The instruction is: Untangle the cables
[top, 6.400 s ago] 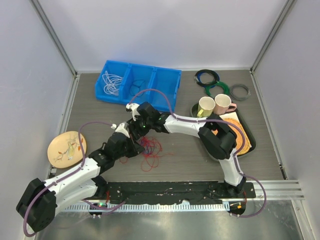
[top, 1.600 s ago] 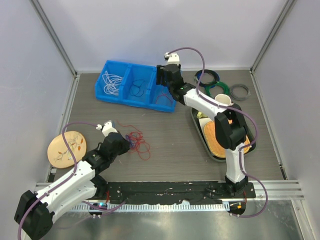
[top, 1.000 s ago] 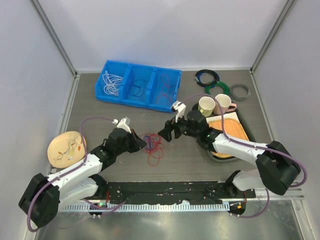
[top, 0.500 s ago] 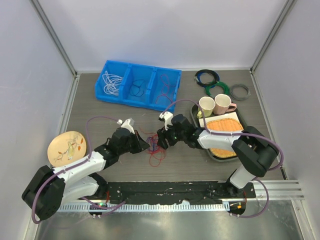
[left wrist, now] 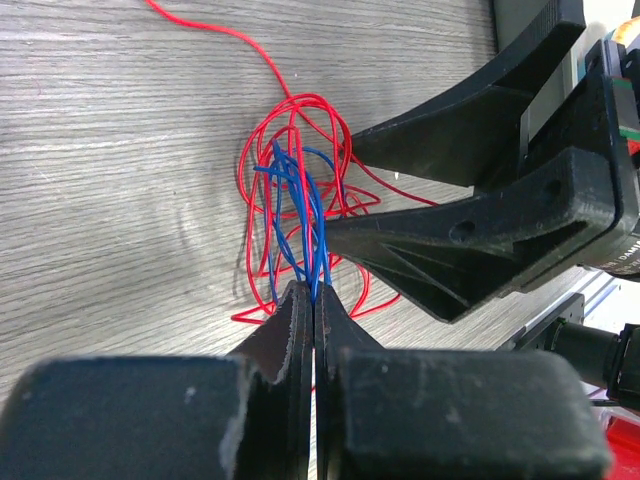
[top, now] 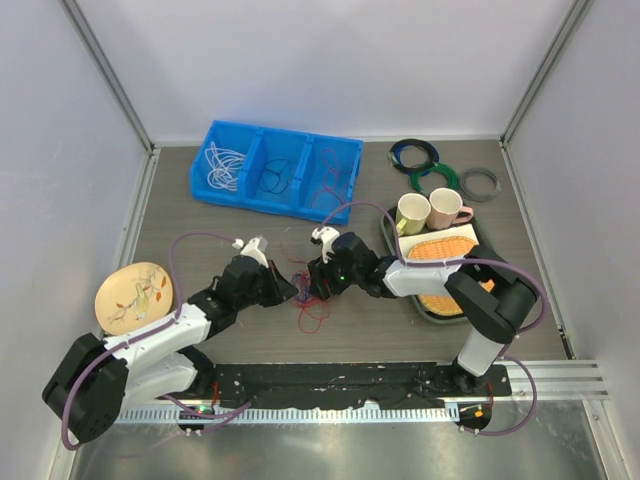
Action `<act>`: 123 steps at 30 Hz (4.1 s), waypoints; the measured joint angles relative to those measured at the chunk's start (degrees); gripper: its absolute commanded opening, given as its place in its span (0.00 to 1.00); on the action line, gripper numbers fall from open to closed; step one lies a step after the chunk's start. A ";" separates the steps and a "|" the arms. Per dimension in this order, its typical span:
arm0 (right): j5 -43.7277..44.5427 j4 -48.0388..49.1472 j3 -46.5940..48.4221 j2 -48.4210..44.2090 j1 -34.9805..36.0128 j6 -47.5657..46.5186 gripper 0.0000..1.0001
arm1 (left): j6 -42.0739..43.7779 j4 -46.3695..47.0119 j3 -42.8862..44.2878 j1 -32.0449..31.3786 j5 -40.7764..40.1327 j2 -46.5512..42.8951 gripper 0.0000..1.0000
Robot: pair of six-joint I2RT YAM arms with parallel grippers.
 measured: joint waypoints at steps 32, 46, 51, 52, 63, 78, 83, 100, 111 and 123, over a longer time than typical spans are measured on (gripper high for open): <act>49.05 -9.79 -14.19 -42.66 0.48 9.09 0.01 | -3.56 -30.05 6.32 -0.33 -29.94 -12.79 0.05; 32.33 -7.32 -14.75 -43.34 0.48 5.90 0.01 | 10.60 -7.21 6.19 -0.26 1.22 -3.48 1.00; 26.08 -6.71 -14.27 -45.53 0.48 6.21 0.01 | 15.34 5.79 6.27 -0.90 16.02 4.74 1.00; 25.35 -6.64 -14.12 -45.86 0.48 6.36 0.01 | 15.65 7.13 6.49 -1.09 17.57 6.16 1.00; 20.61 -4.55 -13.66 -51.84 0.48 8.13 0.01 | 14.80 15.74 8.76 -1.44 23.87 14.38 1.00; 15.91 -3.93 -13.51 -52.17 0.48 10.05 0.01 | 27.85 14.58 12.41 -10.38 14.43 11.26 0.69; 14.91 -4.00 -13.40 -51.36 0.48 10.99 0.01 | 29.00 14.45 12.79 -10.38 12.26 12.09 0.13; 41.07 -17.00 -11.91 -49.09 0.68 16.72 0.06 | 16.39 -3.48 7.96 -9.86 -28.06 -7.89 0.00; 30.82 -12.17 -15.06 -39.12 0.68 16.79 0.07 | 14.29 -12.83 9.57 -7.52 -39.78 -15.47 0.00; 21.97 -7.06 -15.10 -27.56 0.68 16.15 0.07 | 20.76 -9.77 37.99 13.33 -19.87 20.68 0.00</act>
